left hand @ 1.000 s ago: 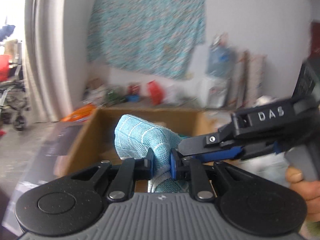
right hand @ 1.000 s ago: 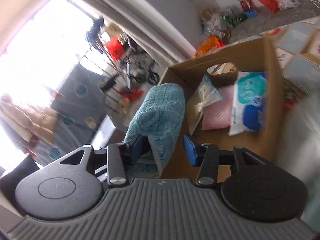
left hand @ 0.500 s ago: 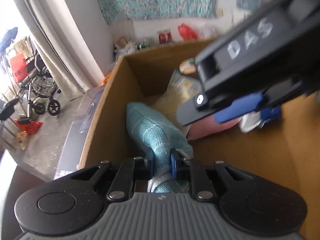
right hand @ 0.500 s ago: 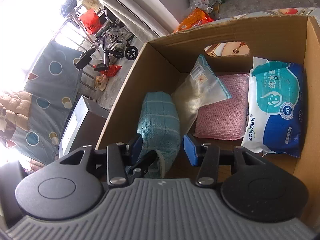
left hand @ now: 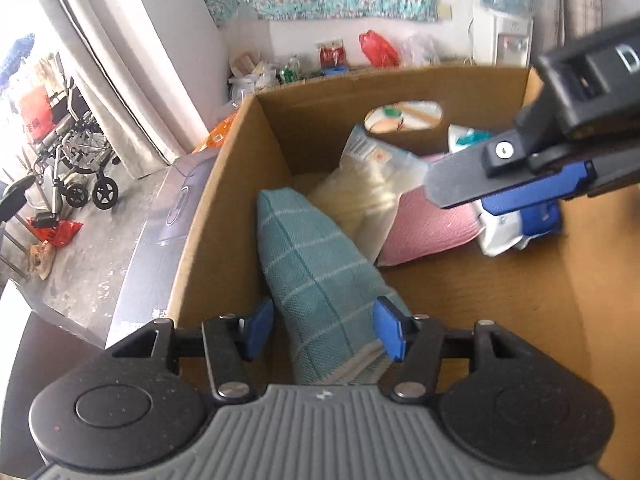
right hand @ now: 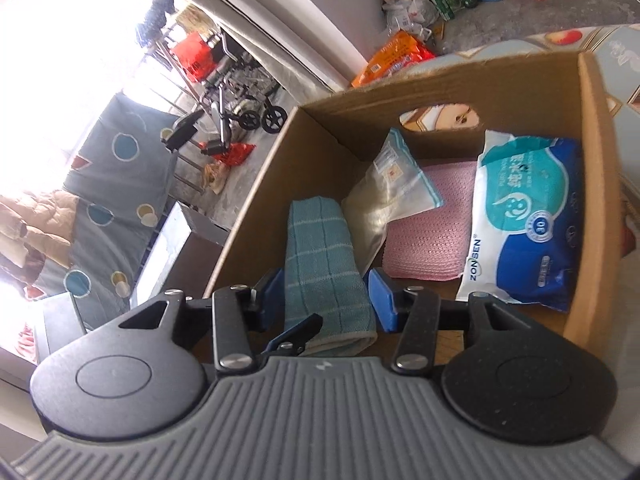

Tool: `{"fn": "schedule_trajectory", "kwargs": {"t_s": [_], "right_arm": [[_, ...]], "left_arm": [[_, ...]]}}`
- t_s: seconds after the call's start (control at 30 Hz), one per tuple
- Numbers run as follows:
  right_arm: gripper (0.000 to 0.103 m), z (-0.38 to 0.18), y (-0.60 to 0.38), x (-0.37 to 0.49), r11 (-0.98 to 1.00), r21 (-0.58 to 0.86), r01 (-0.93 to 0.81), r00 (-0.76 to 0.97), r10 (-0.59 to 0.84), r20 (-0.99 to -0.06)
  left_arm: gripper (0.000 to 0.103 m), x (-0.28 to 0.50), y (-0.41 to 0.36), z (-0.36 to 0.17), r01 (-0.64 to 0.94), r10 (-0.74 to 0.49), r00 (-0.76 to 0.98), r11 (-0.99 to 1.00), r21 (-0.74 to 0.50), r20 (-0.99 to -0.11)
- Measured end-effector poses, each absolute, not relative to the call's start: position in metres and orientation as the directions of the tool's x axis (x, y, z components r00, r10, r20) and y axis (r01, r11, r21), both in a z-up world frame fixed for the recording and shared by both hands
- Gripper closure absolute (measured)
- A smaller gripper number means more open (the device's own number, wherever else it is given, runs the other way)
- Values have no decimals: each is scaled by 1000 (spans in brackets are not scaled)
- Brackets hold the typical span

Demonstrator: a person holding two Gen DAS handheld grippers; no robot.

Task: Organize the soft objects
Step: 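Open both grippers and move them back toward the pile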

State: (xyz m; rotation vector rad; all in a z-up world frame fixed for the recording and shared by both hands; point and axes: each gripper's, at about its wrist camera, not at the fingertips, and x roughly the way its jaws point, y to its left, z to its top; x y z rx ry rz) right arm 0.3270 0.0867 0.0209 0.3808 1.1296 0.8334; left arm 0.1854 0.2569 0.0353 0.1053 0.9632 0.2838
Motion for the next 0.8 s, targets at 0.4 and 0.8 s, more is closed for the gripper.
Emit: {"fn": "schedule_trajectory", "kwargs": {"t_s": [0.4, 0.8], "right_arm": [[44, 91, -33, 299, 690, 551, -470, 328, 716, -616], [30, 94, -206, 323, 880, 401, -253, 515, 474, -714]], "left_arm": [[17, 153, 211, 94, -166, 145, 696, 985, 39, -703], [9, 183, 83, 122, 153, -109, 762, 988, 14, -639]]}}
